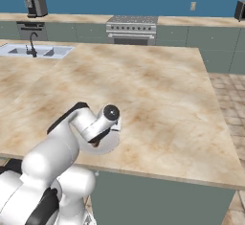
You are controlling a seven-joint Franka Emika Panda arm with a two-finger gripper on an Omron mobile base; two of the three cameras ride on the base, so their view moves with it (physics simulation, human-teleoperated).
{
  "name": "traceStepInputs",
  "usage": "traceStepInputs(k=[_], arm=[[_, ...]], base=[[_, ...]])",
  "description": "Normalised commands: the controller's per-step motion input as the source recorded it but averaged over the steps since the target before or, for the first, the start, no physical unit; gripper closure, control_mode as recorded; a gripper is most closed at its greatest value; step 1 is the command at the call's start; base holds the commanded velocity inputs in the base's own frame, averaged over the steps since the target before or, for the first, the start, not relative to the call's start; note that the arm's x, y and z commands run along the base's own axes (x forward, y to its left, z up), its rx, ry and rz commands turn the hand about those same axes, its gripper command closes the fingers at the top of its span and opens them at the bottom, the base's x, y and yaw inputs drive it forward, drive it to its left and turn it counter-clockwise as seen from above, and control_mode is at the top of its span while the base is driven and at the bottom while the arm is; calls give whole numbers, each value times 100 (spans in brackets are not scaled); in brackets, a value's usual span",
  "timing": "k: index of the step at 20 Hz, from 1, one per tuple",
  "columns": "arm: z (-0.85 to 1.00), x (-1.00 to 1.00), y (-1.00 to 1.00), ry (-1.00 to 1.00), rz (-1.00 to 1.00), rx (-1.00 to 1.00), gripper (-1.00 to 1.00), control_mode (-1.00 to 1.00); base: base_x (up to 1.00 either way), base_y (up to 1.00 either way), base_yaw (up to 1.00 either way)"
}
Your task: Start the toaster. Once the lever pops up, take the bread to the plate on the dining counter.
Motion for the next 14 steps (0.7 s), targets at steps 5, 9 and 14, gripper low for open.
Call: traceStepInputs(k=[5, 9, 14], arm=[[17, 12, 0, 0, 0, -8, -100, -100], [26, 9, 0, 0, 0, -6, -100, -100], [34, 1, 0, 3, 0, -5, -100, -100]], base=[[0, 0, 0], [0, 0, 0], [0, 0, 0]])
